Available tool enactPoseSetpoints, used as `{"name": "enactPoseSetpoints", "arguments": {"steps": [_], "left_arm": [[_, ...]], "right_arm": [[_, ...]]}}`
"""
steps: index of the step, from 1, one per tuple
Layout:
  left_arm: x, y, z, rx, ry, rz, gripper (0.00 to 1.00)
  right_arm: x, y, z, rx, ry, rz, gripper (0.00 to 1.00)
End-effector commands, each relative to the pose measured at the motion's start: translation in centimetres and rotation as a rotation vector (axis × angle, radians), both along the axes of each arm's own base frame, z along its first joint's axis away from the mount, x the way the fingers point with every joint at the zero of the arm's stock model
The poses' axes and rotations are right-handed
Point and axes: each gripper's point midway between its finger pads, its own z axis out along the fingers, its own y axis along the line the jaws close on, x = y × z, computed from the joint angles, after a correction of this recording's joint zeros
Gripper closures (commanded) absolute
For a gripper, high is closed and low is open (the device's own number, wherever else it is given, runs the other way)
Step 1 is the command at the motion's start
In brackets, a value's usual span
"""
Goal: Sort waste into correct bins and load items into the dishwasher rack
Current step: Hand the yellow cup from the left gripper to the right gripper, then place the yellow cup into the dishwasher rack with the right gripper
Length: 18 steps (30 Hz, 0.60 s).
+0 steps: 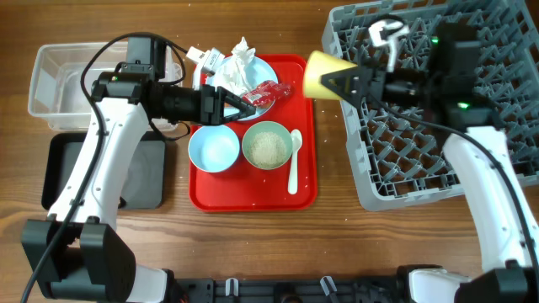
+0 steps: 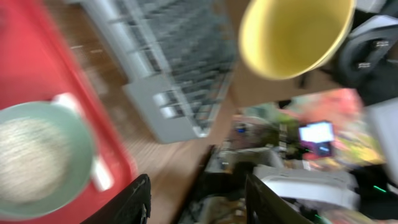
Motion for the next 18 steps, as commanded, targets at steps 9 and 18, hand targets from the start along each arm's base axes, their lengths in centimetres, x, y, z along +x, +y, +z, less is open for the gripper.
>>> {"name": "enactPoseSetpoints", "arguments": {"steps": [9, 18], "left_arm": [[2.4, 5.5, -6.2, 0.493, 0.013, 0.208, 0.53], [2.5, 5.6, -6.2, 0.499, 0.011, 0.211, 0.53]], "right_arm": [[-4.8, -15.7, -3.4, -0.753, 0.284, -0.723, 0.51], [-4.9, -20.1, -10.9, -1.040, 0.597, -0.804, 0.49]]}}
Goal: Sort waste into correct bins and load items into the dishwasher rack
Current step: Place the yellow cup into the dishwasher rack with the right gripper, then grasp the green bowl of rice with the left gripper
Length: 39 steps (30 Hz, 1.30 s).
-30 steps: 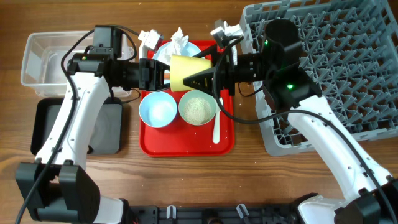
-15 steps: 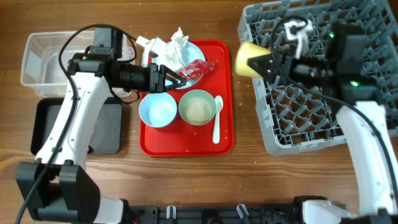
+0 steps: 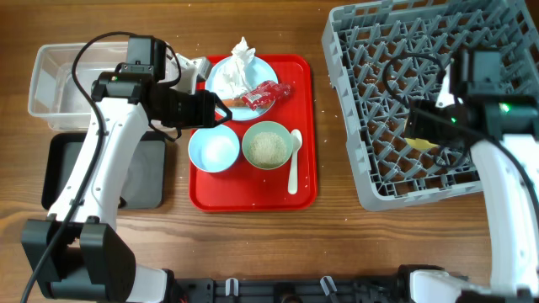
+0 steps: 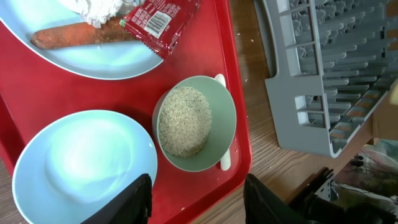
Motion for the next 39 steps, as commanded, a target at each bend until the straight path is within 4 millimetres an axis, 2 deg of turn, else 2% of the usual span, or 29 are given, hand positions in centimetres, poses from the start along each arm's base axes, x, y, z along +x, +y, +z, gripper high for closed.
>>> {"name": "enactPoseSetpoints", "arguments": {"steps": [1, 6, 10, 11, 12, 13, 15, 17, 19, 21, 22, 23, 25, 27, 29, 32, 36, 39], "left_arm": [[0.1, 0.0, 0.4, 0.007, -0.012, 0.004, 0.53], [0.1, 0.0, 0.4, 0.007, -0.012, 0.004, 0.53], [0.1, 0.0, 0.4, 0.007, -0.009, 0.004, 0.53], [0.0, 0.0, 0.4, 0.007, -0.006, 0.004, 0.53], [-0.1, 0.0, 0.3, 0.008, -0.001, 0.004, 0.53], [-0.2, 0.0, 0.3, 0.009, 0.003, 0.004, 0.53], [-0.3, 0.0, 0.3, 0.009, 0.010, 0.004, 0.53], [-0.3, 0.0, 0.3, 0.009, 0.010, 0.004, 0.53], [-0.3, 0.0, 0.3, 0.009, 0.010, 0.004, 0.53], [-0.3, 0.0, 0.3, 0.009, 0.010, 0.004, 0.53], [-0.3, 0.0, 0.3, 0.009, 0.010, 0.004, 0.53], [-0.3, 0.0, 0.3, 0.009, 0.010, 0.004, 0.53], [-0.4, 0.0, 0.3, 0.009, 0.012, 0.004, 0.49], [-0.4, 0.0, 0.3, 0.009, 0.013, 0.004, 0.48], [-0.4, 0.0, 0.2, 0.009, 0.014, 0.004, 0.48], [-0.6, 0.0, 0.2, 0.008, 0.027, 0.010, 0.50], [-1.6, -2.5, -0.6, 0.091, 0.017, -0.056, 0.54], [-2.1, -5.7, -2.3, 0.273, -0.031, -0.097, 0.53]], "right_arm": [[0.7, -1.2, -2.4, -0.054, 0.088, -0.055, 0.49], [1.1, -1.2, -5.9, -0.054, 0.212, -0.050, 0.49], [1.0, -1.0, -7.9, -0.043, 0.285, -0.045, 0.46], [0.9, -1.0, -8.3, -0.042, 0.302, -0.047, 0.38], [0.8, -1.0, -8.4, -0.042, 0.314, -0.047, 0.24], [0.8, -0.9, -8.5, -0.037, 0.314, -0.045, 0.17], [1.0, -0.2, -8.5, 0.005, 0.304, -0.035, 0.14], [1.5, 0.1, -7.9, 0.022, 0.284, -0.029, 0.13], [2.4, 0.3, -6.3, 0.032, 0.241, -0.025, 0.12], [3.7, 1.1, -3.5, 0.070, 0.170, 0.019, 0.12], [4.5, 2.3, -1.7, 0.128, 0.115, 0.078, 0.12], [5.3, 4.5, 0.6, 0.213, 0.038, 0.160, 0.12], [5.8, 7.9, 3.2, 0.298, -0.055, 0.263, 0.13], [5.7, 11.4, 4.0, 0.339, -0.084, 0.344, 0.14], [5.6, 15.0, 3.6, 0.361, -0.092, 0.396, 0.16], [5.7, 17.6, 2.9, 0.354, -0.100, 0.389, 0.17], [6.5, 17.0, 3.0, 0.339, -0.126, 0.344, 0.17], [7.1, 13.7, 3.0, 0.332, -0.124, 0.259, 0.16]]}}
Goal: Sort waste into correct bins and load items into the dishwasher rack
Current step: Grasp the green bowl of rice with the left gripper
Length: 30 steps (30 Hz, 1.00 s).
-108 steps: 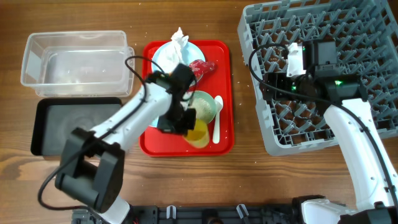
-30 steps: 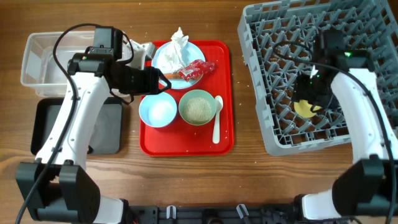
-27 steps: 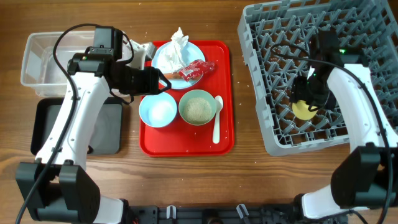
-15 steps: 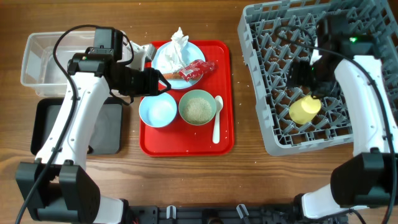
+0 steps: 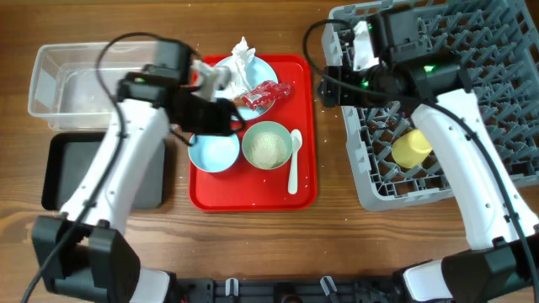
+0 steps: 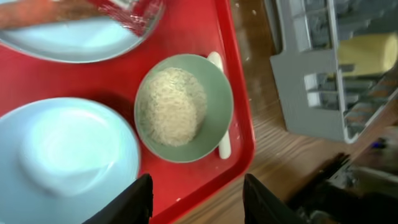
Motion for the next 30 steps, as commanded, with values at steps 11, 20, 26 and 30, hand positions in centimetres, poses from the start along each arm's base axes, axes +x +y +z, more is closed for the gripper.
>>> {"name": "enactPoseSetpoints", "arguments": {"steps": [11, 20, 26, 30], "left_arm": [[-1.8, -8.9, -10.4, 0.506, -0.124, -0.216, 0.53], [-1.8, -9.2, -13.8, 0.533, -0.069, -0.213, 0.73], [-1.7, -9.2, -13.8, 0.526, -0.065, -0.187, 0.90], [-1.6, -9.4, -13.8, 0.513, -0.053, -0.139, 0.96]], "right_arm": [[-1.0, -10.3, -1.1, -0.062, 0.112, -0.210, 0.14], [-0.8, -10.3, -1.1, -0.061, 0.103, -0.210, 0.13], [-0.4, -10.3, -0.9, -0.060, 0.086, -0.210, 0.13], [-0.4, -10.3, -0.9, -0.072, 0.077, -0.189, 0.13]]}}
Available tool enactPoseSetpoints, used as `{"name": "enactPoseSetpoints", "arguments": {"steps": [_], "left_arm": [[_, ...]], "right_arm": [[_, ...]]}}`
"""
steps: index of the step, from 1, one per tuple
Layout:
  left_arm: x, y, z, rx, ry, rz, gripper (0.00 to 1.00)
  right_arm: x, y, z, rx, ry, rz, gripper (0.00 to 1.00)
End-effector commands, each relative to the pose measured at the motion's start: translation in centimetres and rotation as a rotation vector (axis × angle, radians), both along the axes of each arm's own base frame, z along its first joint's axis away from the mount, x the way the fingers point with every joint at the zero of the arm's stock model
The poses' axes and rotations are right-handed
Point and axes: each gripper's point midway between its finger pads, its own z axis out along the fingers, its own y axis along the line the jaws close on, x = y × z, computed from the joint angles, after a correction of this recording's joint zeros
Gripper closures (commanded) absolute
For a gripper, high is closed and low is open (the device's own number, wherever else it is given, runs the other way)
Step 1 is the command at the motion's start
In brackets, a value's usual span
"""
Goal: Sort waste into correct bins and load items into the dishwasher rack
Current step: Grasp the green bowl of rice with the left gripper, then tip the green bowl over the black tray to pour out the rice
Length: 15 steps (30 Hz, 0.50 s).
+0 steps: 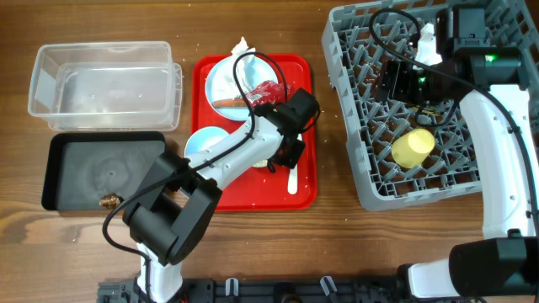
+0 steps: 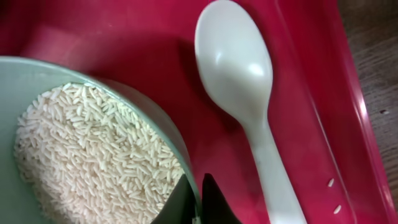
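Note:
A green bowl [image 2: 93, 143] full of rice stands on the red tray [image 1: 299, 198]. My left gripper [image 2: 198, 205] is shut on its right rim, one finger inside and one outside. In the overhead view the left gripper [image 1: 285, 151] and its arm hide most of that bowl. A white spoon [image 2: 239, 68] lies just right of the bowl. A yellow cup [image 1: 413, 147] lies in the grey dishwasher rack [image 1: 505, 50]. My right gripper [image 1: 396, 80] hovers over the rack's upper left part; its jaws are not visible.
On the tray, a blue bowl [image 1: 202, 143] is left of the rice bowl. A blue plate [image 1: 221, 80] behind holds a tissue, a red wrapper [image 1: 265, 91] and an orange stick. A clear bin [image 1: 105, 84] and a black bin [image 1: 101, 168] stand at the left.
My left gripper was open above the two bowls; now it is low and shut on the rice bowl's right rim. The right gripper has moved from the rack's left edge to further right over it.
First my right gripper held the yellow cup at the rack's left edge while the left hovered open over the plate. Then the right was down in the rack. Later the cup lay in the rack, the right gripper free. Now the left grips the rice bowl.

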Motion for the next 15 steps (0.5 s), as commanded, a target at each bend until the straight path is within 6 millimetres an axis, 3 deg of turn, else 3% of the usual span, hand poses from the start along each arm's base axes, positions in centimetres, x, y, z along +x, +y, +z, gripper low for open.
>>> {"name": "enactPoseSetpoints", "arguments": {"steps": [1, 5, 11, 15], "left_arm": [[0.2, -0.3, -0.2, -0.017, 0.004, 0.079, 0.96], [0.1, -1.9, 1.3, -0.099, 0.034, 0.104, 0.96], [0.9, -5.4, 7.4, -0.260, 0.066, 0.120, 0.96], [1.5, -3.1, 11.4, -0.302, 0.105, 0.210, 0.96]], "right_arm": [[-0.2, -0.3, 0.4, -0.023, -0.021, 0.021, 0.13], [0.1, -0.3, 0.4, -0.023, -0.031, 0.022, 0.13], [0.0, -0.3, 0.4, -0.023, -0.030, 0.022, 0.13], [-0.1, -0.3, 0.4, -0.023, -0.024, 0.022, 0.13]]}}
